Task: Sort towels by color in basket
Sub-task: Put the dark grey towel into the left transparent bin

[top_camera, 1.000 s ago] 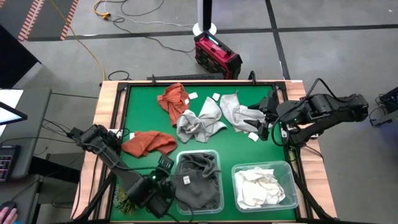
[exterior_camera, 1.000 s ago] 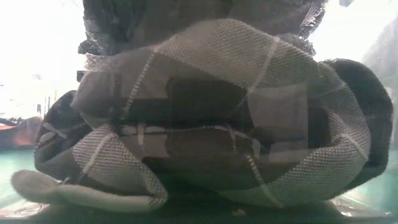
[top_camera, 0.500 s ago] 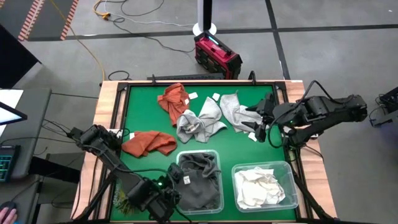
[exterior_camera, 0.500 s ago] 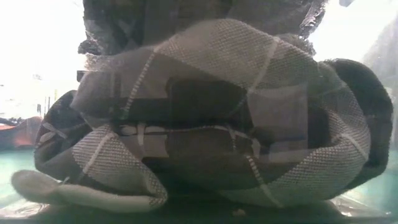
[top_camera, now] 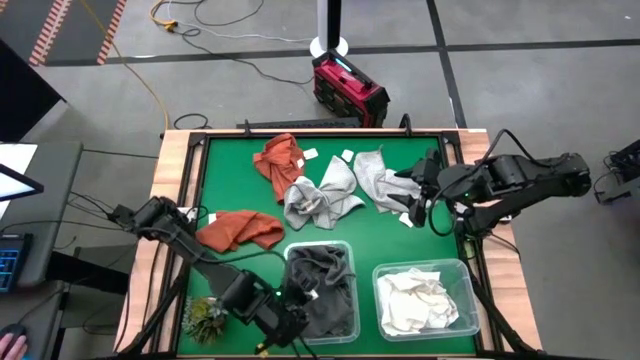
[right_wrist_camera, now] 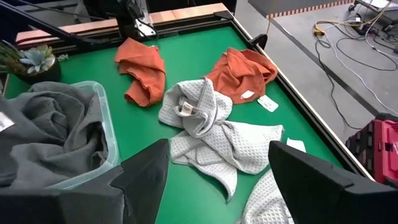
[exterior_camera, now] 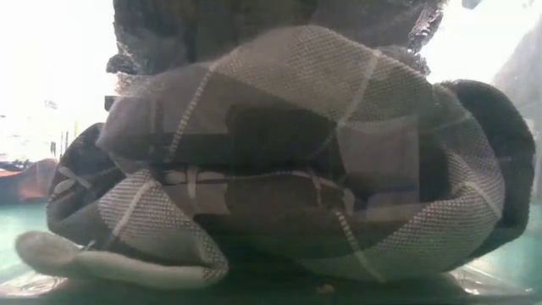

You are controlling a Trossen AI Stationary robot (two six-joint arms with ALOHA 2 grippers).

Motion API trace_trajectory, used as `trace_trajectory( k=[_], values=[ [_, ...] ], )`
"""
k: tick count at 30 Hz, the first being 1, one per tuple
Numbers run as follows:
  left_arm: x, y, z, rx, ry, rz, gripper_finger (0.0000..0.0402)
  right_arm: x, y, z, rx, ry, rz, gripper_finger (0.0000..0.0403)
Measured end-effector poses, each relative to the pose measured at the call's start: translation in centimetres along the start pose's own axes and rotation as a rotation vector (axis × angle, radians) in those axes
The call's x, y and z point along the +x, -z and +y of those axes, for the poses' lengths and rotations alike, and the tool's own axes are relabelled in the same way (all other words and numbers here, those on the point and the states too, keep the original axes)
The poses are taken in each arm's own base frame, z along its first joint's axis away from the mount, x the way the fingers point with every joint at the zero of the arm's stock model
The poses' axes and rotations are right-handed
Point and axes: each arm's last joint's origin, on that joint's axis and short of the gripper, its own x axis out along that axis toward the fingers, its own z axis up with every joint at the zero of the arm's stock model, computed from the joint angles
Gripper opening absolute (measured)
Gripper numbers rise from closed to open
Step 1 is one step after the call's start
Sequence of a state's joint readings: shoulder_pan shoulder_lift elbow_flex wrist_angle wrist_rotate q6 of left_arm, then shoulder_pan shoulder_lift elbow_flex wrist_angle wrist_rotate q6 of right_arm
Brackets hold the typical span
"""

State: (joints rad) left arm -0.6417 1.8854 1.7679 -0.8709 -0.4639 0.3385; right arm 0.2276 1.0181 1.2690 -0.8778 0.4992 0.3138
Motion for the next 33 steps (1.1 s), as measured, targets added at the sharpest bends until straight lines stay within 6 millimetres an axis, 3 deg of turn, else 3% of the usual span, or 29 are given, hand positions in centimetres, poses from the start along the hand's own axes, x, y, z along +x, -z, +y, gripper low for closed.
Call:
trace_trajectory(
  k=[9, 18, 22, 28, 33],
  values=[
    [4.2, 2.0, 3.7, -0.171, 0.039, -0.072, 0.0003, 0.0, 0.0, 0.0, 0.0, -0.001, -0.002, 0.0306],
    [7.2, 4.1, 3.3, -0.171, 0.128, -0.126, 0.0023, 0.0, 0.0, 0.0, -0.021, 0.0, -0.002, 0.0306],
    [7.3, 4.2, 3.1, -0.206, 0.165, -0.125, 0.0062, 0.0, 0.0, 0.0, -0.022, 0.0, -0.003, 0.0306],
    [7.0, 3.6, 3.4, -0.232, 0.156, -0.139, 0.0164, 0.0, 0.0, 0.0, -0.017, 0.0, -0.003, 0.0306],
    [5.3, 2.4, 4.8, -0.262, 0.147, -0.149, 0.0221, 0.0, 0.0, 0.0, -0.017, 0.0, -0.003, 0.0306]
  ],
)
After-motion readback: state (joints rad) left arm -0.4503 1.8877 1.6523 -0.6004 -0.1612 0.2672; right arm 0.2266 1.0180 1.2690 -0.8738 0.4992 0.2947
